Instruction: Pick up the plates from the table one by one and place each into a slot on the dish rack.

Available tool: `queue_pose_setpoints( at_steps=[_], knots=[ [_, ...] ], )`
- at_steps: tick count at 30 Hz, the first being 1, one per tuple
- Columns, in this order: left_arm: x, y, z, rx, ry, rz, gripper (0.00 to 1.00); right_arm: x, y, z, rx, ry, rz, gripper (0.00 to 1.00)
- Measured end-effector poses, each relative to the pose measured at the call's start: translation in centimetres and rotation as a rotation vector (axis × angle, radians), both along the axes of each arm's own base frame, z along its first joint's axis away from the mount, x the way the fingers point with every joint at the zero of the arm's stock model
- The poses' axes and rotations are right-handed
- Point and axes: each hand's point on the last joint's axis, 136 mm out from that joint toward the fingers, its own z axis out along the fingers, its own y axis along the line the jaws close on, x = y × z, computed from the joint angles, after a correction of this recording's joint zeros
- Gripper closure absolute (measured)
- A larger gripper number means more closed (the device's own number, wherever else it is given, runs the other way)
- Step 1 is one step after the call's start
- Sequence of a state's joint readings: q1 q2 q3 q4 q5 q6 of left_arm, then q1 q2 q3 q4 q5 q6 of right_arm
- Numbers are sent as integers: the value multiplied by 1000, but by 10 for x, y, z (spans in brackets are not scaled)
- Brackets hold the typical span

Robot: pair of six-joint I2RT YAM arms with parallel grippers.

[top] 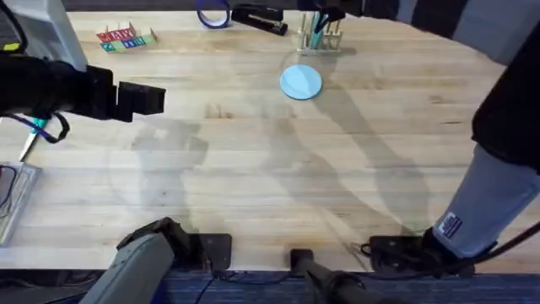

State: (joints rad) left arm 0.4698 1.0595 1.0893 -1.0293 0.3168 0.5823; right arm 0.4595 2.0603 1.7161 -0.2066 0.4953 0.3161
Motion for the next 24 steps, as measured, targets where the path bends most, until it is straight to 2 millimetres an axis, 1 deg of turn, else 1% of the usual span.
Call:
queue_pose_setpoints(
  at_steps=[5, 10, 17, 24],
  knots=[
    [0, 0, 0, 0, 0, 0, 6, 1, 1, -12, -9, 21, 2, 970],
    [0, 0, 0, 0, -1, 0, 6, -1, 0, -15, -14, 33, 2, 970],
    [0, 0, 0, 0, 0, 0, 6, -11, -6, -28, -25, 98, -24, 970],
    [0, 0, 0, 0, 0, 0, 7, -12, -7, -28, -3, 98, -42, 970]
  ],
)
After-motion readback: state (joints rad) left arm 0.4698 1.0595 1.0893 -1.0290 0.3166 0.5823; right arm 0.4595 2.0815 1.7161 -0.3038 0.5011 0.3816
